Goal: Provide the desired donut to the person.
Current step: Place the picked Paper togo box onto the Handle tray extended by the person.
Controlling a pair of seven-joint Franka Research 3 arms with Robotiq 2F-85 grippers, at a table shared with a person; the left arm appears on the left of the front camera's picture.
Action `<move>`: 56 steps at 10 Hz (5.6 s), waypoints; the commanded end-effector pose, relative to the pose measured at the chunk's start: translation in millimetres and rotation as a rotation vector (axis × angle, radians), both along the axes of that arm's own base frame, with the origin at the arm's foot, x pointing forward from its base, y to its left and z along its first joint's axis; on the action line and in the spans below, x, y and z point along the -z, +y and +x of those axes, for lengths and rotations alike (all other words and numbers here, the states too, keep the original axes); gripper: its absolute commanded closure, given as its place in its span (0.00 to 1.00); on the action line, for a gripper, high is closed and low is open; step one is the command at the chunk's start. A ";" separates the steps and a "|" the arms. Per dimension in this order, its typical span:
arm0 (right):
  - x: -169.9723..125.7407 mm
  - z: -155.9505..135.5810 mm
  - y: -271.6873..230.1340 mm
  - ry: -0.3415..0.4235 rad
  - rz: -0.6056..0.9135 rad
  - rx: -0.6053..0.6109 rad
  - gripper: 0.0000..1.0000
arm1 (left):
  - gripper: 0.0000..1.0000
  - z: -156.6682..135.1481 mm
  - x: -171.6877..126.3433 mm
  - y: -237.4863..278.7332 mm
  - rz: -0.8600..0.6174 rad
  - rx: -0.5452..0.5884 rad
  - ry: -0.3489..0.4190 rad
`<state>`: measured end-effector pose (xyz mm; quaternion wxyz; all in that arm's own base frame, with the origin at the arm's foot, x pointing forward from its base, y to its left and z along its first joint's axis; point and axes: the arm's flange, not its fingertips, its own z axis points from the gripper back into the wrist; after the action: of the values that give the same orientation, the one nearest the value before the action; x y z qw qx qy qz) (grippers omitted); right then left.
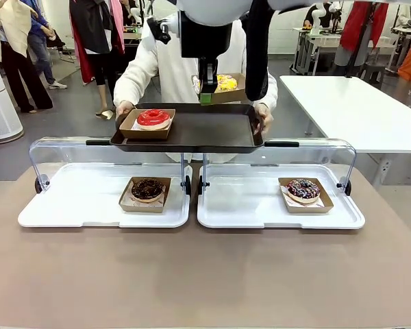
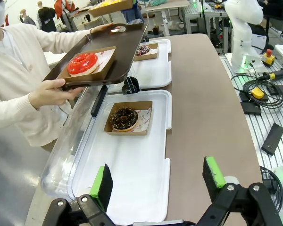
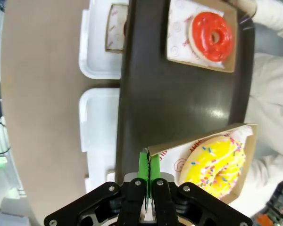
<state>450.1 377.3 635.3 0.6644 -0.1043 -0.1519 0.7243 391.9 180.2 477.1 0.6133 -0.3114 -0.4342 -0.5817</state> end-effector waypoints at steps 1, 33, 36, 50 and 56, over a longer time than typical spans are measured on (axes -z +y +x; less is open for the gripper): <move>2.9 17.5 -2.2 0.049 0.035 -0.011 0.99 | 0.00 -0.5 -0.2 0.3 0.002 -0.011 -0.011; 74.2 110.8 -28.8 0.276 0.095 0.160 0.00 | 0.00 -0.5 -0.2 0.3 0.002 -0.011 -0.011; 70.3 95.3 -32.9 0.285 0.061 0.137 0.00 | 0.00 -0.5 -0.2 0.3 0.002 -0.011 -0.011; 46.4 -48.3 -251.6 0.262 -0.019 -0.033 0.00 | 0.00 -0.5 -0.2 0.3 0.002 -0.011 -0.011; 46.4 -48.3 -251.6 0.262 -0.019 -0.033 0.00 | 0.00 -0.5 -0.2 0.3 0.002 -0.011 -0.011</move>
<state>402.5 127.1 586.5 0.6643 -0.0151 -0.0625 0.7447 392.1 180.2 477.0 0.6136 -0.3113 -0.4338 -0.5817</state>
